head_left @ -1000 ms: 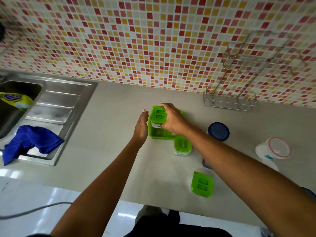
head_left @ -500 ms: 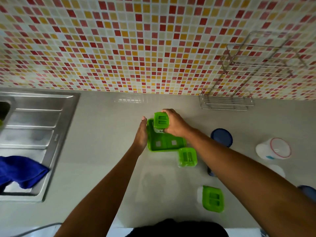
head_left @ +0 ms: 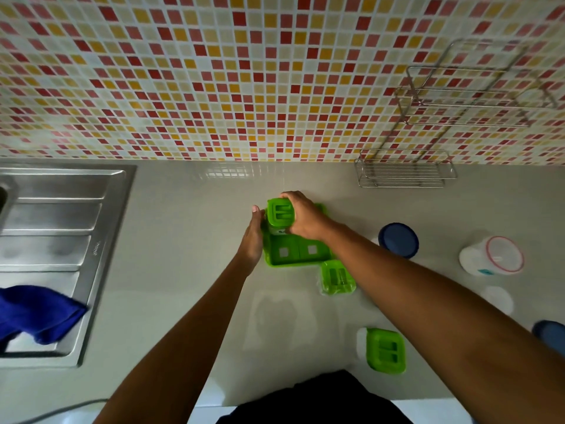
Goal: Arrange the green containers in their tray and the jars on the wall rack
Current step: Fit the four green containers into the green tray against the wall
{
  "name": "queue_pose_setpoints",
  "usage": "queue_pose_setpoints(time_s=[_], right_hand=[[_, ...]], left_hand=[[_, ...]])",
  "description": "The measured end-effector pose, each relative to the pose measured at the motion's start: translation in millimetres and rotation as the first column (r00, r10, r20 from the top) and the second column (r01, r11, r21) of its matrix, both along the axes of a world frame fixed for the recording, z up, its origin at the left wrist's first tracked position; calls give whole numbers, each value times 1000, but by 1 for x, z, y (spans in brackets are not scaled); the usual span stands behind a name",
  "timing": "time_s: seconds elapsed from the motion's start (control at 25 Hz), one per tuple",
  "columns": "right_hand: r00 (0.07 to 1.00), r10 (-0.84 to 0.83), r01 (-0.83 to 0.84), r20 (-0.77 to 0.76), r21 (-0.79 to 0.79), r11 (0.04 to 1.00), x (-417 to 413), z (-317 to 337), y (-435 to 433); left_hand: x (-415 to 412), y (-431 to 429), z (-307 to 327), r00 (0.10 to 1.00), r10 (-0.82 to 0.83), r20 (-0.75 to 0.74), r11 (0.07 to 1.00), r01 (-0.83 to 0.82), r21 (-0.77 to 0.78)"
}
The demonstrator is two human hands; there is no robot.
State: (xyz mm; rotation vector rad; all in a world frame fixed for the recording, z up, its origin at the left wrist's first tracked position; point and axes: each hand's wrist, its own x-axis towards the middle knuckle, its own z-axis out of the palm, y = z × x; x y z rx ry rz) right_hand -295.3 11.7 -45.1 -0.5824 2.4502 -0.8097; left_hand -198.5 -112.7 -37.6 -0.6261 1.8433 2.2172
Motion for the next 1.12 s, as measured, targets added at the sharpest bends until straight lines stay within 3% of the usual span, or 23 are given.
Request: queue_pose_setpoints(time_s=[0.2,0.36,0.56,0.88,1.0,1.12], right_hand=[[1000,-24,24,11,-52,998,9,-9,7],[997,-29,17,-77,-143,990,16,1,17],[977,-122,82,-174,-221,972,42,20,60],[996,-88,90,33,-46,995,120,0,135],[998,-68,68,-2,33,997,131,-9,141],[995,-91,91,-37,-4,996,129,-9,142]], left_hand=[[11,7,-3,996,91,-19,973,-93,-211],[35,26,-4,972,166,-169,919,-215,-330],[65,64,-1,971,79,-225,957,-138,-255],[90,116,-12,997,49,-55,991,-55,-122],[90,122,-11,999,41,-36,993,-45,-111],[91,126,-11,998,61,-18,993,-62,-101]])
